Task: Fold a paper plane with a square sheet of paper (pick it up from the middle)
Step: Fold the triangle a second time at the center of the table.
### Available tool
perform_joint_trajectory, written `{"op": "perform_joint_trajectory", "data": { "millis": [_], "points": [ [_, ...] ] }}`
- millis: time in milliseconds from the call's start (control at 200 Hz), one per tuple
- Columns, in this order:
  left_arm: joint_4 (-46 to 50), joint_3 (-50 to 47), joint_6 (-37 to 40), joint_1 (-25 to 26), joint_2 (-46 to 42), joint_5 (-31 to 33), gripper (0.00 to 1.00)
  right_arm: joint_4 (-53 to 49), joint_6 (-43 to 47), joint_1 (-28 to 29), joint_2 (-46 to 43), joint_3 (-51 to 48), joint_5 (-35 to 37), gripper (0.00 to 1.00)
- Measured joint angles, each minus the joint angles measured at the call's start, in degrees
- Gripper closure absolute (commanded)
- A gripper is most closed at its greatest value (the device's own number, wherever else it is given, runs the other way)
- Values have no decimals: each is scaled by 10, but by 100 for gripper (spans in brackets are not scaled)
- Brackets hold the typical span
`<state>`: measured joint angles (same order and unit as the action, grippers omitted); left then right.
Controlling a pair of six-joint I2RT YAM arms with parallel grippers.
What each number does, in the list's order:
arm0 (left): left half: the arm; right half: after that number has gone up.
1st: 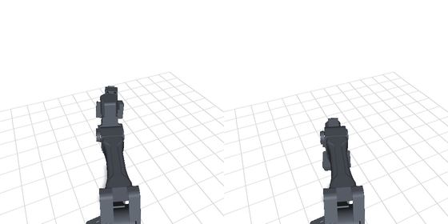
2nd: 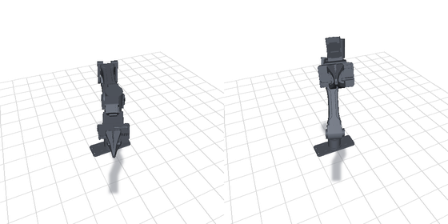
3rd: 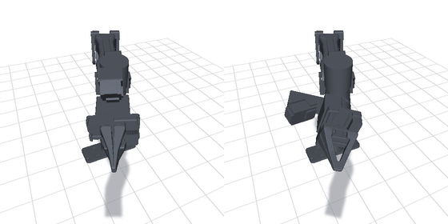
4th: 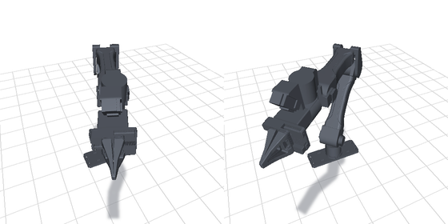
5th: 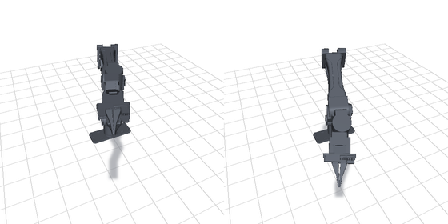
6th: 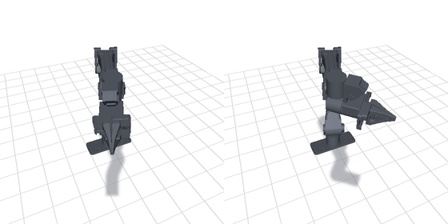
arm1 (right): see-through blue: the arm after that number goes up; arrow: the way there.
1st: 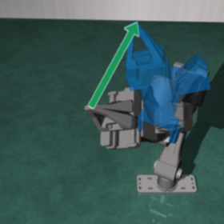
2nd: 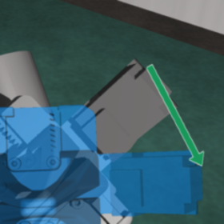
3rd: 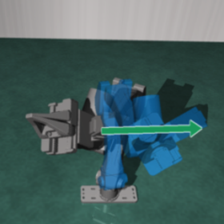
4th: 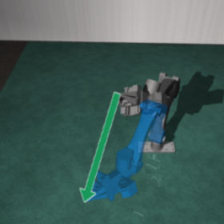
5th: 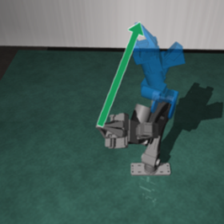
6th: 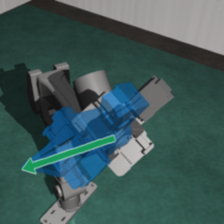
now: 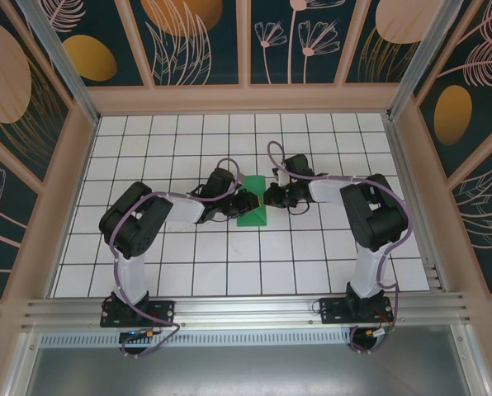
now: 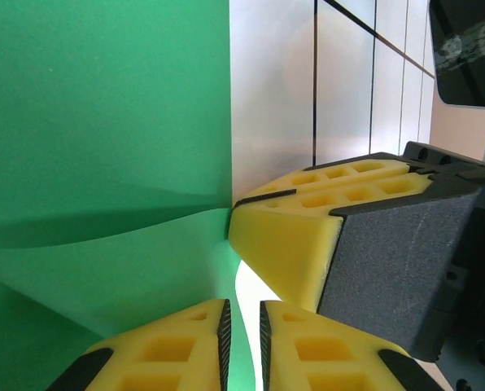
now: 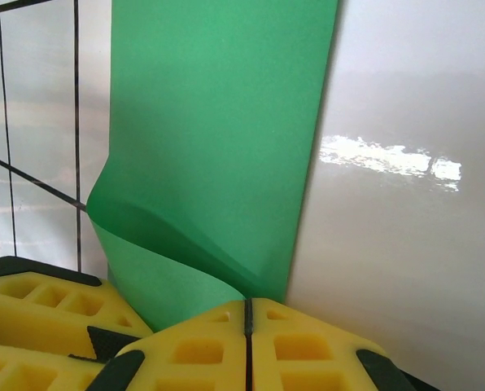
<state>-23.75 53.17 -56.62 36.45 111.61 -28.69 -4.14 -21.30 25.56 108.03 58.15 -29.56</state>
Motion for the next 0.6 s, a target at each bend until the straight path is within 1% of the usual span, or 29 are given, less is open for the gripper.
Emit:
{"op": "perform_joint_trajectory", "data": {
  "millis": [600],
  "points": [
    [9, 9, 7, 0, 10, 0, 80, 0, 0, 0, 9, 7, 5, 91]
  ]
}}
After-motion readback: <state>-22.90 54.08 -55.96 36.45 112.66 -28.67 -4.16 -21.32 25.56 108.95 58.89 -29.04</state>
